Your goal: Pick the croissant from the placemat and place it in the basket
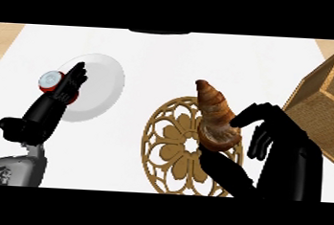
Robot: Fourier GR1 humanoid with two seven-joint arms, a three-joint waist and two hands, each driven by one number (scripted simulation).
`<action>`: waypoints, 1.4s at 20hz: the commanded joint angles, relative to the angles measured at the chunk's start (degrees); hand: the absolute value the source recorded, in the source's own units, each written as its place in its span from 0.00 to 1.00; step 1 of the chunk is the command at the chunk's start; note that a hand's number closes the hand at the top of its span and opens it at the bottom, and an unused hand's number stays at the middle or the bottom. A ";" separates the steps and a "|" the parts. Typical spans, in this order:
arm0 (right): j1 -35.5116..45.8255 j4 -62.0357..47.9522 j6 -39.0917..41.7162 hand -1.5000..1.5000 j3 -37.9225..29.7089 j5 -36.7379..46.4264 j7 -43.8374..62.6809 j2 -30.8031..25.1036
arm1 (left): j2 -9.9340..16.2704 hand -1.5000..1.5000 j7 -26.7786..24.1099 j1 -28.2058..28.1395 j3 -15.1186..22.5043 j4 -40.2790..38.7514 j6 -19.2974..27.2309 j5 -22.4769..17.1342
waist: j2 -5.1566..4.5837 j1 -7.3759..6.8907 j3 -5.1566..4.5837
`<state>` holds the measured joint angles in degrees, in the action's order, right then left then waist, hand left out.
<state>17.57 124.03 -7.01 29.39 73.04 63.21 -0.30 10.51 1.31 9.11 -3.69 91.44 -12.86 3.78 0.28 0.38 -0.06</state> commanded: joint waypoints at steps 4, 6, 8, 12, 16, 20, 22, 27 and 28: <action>8.82 -2.26 9.05 1.00 -9.94 1.75 6.34 0.28 | -0.91 0.50 -1.08 0.77 0.88 -1.96 0.56 1.53 | -0.28 -0.37 0.01; 8.86 -3.02 9.72 1.00 -16.83 -1.91 1.68 -0.39 | -0.97 0.50 -1.18 0.15 0.65 -1.09 0.63 1.34 | -0.33 -0.38 0.04; 13.42 -6.21 8.82 1.00 -23.75 -3.86 0.47 -1.07 | 0.09 0.50 1.45 -0.60 0.29 2.64 -0.77 -0.12 | -0.32 -0.78 0.05; 14.49 -8.07 9.02 1.00 -31.61 -6.63 -3.75 -5.91 | -0.14 0.50 -1.81 -1.97 -0.24 0.16 -0.32 0.77 | -0.28 -0.54 0.06; 20.91 -14.29 5.88 1.00 -39.27 -7.68 -4.94 -9.01 | -1.16 0.50 1.42 1.31 0.61 0.15 -0.39 0.09 | -0.32 -0.50 0.06; 20.47 -17.86 2.27 1.00 -45.10 -9.34 -8.51 -13.04 | -0.47 0.50 2.97 1.26 -0.90 1.58 -0.44 -0.94 | -0.29 -0.55 0.08; 18.06 -18.64 -0.50 1.00 -45.14 -8.86 -10.06 -13.01 | -1.25 0.50 -2.31 -2.85 1.00 0.50 -0.67 1.43 | -0.30 -0.53 0.06; 17.59 -25.18 -1.20 1.00 -53.12 -16.56 -15.23 -18.93 | -0.04 0.50 3.63 0.02 -0.60 4.53 -1.13 -0.55 | -0.24 -0.56 0.08; 20.73 -28.63 0.03 1.00 -51.37 -15.69 -13.25 -19.28 | -1.08 0.50 -0.86 -1.11 0.69 1.13 0.00 2.26 | -0.30 -0.61 0.05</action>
<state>37.32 100.06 -5.98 -20.12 59.46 50.83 -17.26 9.68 2.18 9.31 -3.57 92.87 -13.09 4.63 -0.02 -0.15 0.02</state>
